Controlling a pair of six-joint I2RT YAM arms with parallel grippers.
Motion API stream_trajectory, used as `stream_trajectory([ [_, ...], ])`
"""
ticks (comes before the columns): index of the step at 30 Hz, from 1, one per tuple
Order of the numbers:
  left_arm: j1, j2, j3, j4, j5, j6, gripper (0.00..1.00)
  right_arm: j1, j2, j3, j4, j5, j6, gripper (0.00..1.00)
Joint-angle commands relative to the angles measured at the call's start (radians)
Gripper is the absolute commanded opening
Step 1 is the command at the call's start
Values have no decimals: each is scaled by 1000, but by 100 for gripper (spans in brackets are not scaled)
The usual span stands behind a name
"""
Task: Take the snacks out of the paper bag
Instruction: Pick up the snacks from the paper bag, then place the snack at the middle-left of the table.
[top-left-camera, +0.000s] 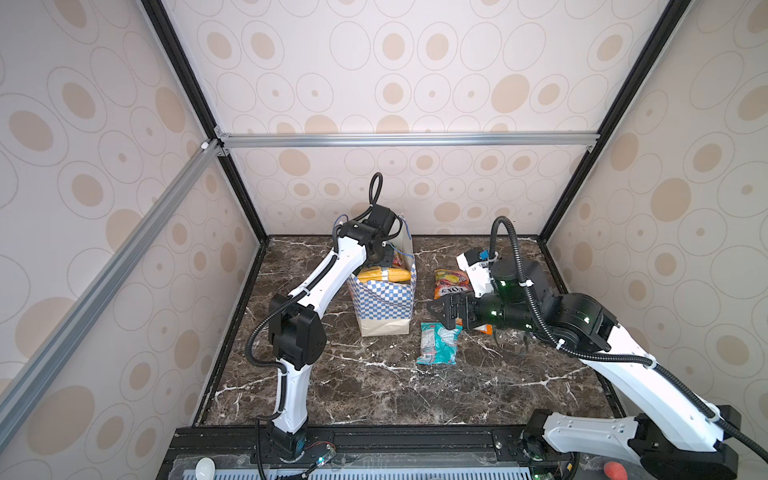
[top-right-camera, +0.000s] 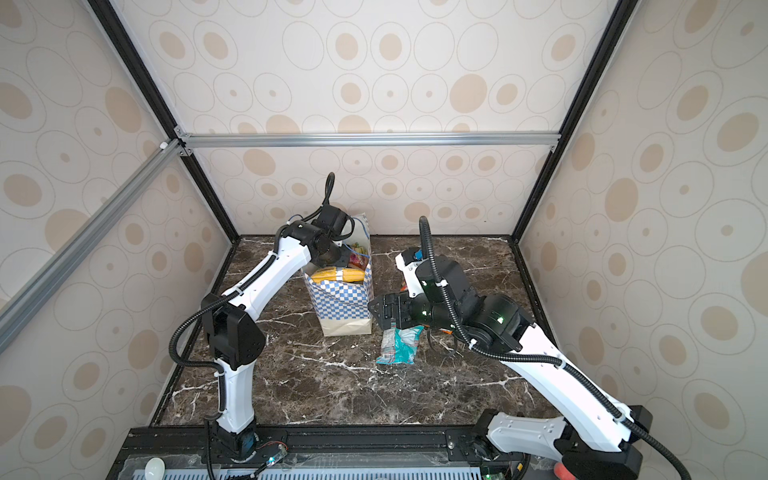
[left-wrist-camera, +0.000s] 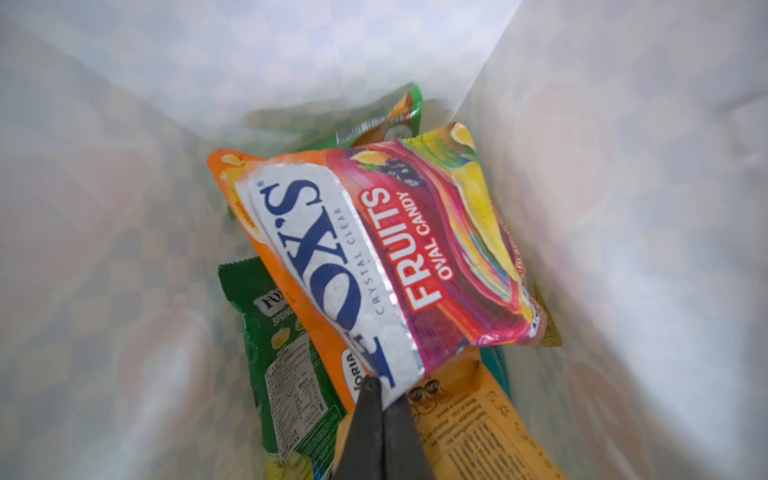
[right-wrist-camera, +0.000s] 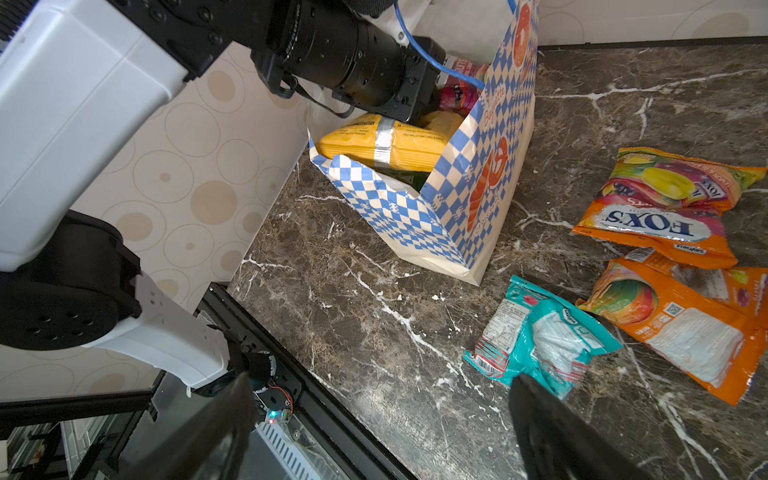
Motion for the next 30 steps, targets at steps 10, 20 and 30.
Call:
stream_trajectory([
  [10,-21,-37,225,-95,-115,20,0,9,-15,11,7,-2,8,98],
  [20,-21,-33,332,-88,-208,11,0,11,-12,17,10,-7,12,99],
  [30,-23,-117,366,-62,-214,3,0,15,-6,26,18,-2,15,98],
])
